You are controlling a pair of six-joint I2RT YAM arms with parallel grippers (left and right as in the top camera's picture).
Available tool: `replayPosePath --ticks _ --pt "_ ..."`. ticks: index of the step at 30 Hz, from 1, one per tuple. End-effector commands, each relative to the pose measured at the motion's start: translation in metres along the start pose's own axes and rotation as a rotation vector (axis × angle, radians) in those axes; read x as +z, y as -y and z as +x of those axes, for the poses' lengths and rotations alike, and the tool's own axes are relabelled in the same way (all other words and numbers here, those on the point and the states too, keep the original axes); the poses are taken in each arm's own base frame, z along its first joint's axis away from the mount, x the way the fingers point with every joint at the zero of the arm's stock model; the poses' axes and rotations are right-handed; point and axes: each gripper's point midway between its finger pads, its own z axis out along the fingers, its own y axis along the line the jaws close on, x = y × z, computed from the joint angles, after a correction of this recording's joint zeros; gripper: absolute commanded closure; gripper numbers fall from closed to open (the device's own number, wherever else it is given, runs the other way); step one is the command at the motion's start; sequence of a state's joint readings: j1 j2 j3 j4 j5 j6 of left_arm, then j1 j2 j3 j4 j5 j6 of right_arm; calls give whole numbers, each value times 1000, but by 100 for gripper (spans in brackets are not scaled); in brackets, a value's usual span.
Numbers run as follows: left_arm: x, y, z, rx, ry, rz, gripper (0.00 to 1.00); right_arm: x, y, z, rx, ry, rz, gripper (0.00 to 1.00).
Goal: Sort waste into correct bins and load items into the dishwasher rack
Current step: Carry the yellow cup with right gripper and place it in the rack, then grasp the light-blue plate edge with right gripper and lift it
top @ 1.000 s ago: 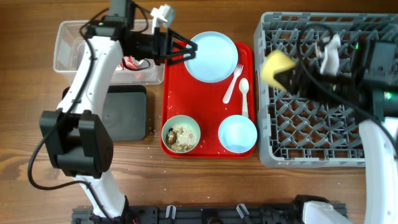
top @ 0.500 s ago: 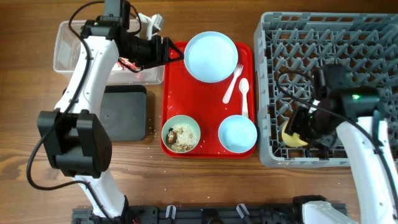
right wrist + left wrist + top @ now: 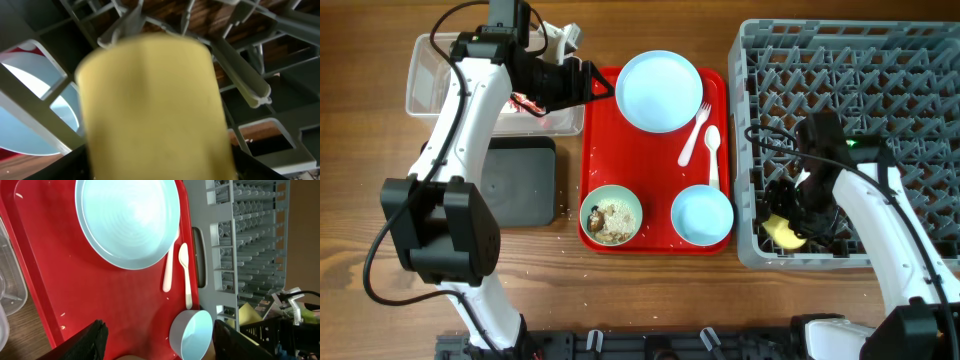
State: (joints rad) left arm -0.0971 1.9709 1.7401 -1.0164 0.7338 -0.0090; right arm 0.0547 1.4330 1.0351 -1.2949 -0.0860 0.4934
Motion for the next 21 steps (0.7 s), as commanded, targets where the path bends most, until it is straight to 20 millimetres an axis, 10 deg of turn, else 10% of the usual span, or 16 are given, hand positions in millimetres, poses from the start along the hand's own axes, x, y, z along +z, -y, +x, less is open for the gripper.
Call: replayPosePath --ticks 1,6,11,17,21 --pt "-2 5 -1 16 5 0 32 -24 -11 -11 -14 64 -45 19" --pt "-2 8 -3 30 14 2 32 -119 -45 -40 -101 292 -196 20" --pt "-34 25 -14 83 100 -25 33 -182 -126 -63 -261 551 -420 24" --pt "-87 -3 -26 -38 276 -364 29 -105 -217 -113 -239 551 -343 42" --pt "-101 -29 -29 -109 325 -523 28 -36 -235 -134 -179 465 -275 48"
